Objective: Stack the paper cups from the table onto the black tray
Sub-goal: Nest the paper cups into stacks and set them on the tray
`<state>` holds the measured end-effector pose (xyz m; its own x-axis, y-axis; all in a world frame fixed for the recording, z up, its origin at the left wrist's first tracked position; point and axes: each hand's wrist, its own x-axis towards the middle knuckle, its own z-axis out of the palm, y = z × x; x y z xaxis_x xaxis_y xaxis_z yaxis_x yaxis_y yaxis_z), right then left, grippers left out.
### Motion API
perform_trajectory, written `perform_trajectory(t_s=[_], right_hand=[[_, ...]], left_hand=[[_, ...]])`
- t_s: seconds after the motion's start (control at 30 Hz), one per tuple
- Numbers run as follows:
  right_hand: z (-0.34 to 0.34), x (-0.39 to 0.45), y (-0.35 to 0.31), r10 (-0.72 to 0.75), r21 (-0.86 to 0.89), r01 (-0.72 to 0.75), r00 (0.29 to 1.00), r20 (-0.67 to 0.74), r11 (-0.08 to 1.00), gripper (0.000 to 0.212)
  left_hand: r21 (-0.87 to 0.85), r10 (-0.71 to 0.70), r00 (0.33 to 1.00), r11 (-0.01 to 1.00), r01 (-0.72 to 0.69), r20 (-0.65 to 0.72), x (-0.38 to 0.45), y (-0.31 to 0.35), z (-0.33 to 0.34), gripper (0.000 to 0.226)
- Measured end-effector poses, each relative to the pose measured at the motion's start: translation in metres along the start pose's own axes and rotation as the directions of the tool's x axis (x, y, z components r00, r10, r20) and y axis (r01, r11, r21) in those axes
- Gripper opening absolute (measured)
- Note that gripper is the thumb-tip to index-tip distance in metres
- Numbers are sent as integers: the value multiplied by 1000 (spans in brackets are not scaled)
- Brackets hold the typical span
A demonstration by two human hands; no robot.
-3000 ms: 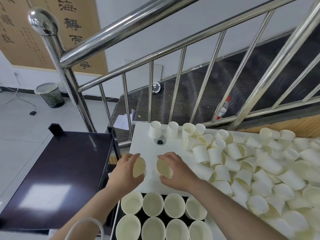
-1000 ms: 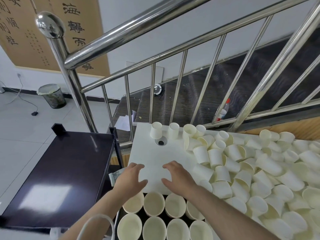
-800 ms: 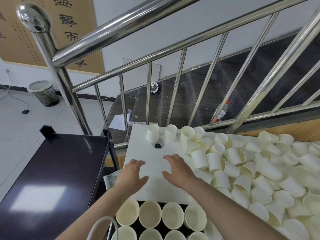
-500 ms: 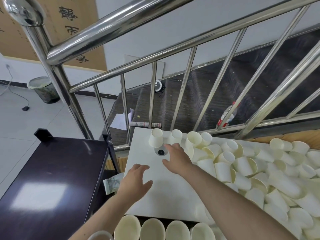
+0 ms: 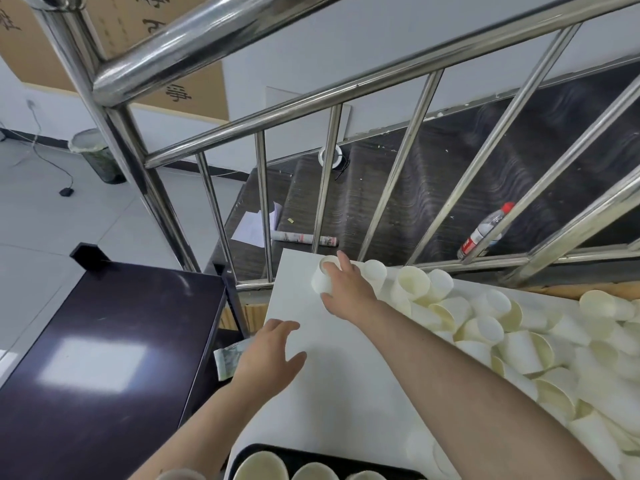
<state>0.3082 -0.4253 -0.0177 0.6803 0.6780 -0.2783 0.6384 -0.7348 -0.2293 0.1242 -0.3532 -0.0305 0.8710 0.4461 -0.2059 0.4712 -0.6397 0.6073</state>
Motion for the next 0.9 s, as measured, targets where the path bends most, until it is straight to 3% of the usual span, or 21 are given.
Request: perform_trajectory(t_s=[0.13,0.33,0.43,0.57,0.63,0.7,0.77,0.83,0.9], right_hand=[[2,6,2,13,-14,-12,1000,12,1000,44],[6,7,12,-30,-2,30,998,-47,1000,11],[9,5,17,-46,8,47,995,-91,999,9],[11,-7,23,-19,144,46,983,-182,988,9],[14,-16,24,41,318,23,980,-195,948,14],[14,-31,23,139,597,-53,985,-99,801,19],[13,-50,22,163,826,-136,985,55,547,18],[10,-73,25,112,918,-220,975,194,328,16],[6,-93,31,25,940,-291,956,291,177,19]], left_hand=[[-3,5,1000,1000,-5,-6,5,2,-1,51],[6,-6,1000,1000,6,-16,3,2,1,51],[8,-9,1000,1000,9,-16,2,2,1,51],[-7,-21,999,1000,21,-28,0,3,-1,53],[-39,-47,998,998,46,-36,-1,3,-2,57],[-91,-71,996,994,66,-49,-2,5,-3,66],[-162,-81,994,984,68,-70,-4,7,-4,81],[-248,-70,994,968,49,-79,-8,10,-4,95],[-317,-36,996,948,9,-79,-12,12,-2,104]])
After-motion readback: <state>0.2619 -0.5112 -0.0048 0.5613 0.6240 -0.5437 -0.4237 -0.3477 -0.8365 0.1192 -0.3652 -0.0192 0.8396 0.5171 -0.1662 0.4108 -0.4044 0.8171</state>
